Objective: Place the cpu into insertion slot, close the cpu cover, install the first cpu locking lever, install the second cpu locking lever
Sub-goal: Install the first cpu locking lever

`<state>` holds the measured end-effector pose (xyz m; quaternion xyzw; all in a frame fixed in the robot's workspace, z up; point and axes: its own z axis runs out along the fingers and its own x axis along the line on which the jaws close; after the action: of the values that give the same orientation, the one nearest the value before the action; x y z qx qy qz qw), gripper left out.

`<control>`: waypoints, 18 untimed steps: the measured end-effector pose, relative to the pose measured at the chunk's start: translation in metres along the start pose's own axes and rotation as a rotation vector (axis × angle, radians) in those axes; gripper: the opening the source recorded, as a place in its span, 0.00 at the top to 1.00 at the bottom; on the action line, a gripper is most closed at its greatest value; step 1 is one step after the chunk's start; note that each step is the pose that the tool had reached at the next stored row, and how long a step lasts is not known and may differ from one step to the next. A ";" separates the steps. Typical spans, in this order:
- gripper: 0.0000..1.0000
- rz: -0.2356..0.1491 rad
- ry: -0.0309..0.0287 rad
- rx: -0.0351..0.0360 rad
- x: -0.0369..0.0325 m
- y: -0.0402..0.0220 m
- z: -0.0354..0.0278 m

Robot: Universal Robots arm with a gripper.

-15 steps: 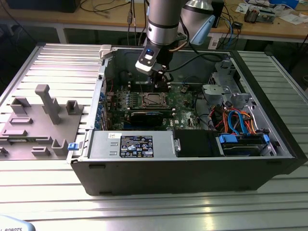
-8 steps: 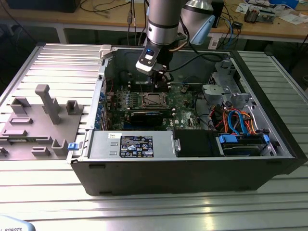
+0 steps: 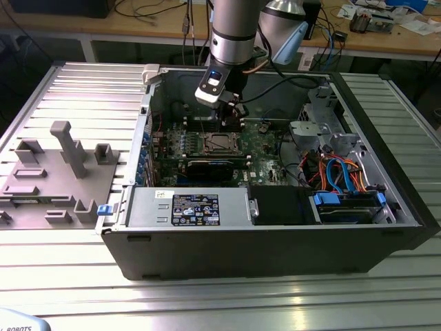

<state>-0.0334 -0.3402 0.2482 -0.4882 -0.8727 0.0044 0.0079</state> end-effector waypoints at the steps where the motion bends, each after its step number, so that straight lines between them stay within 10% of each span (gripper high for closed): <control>1: 0.89 -0.002 0.0000 0.0001 0.0000 0.0000 0.0000; 18: 0.89 -0.029 -0.0004 0.0003 0.0000 0.0000 0.0000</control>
<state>-0.0334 -0.3402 0.2482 -0.4755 -0.8797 0.0045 0.0078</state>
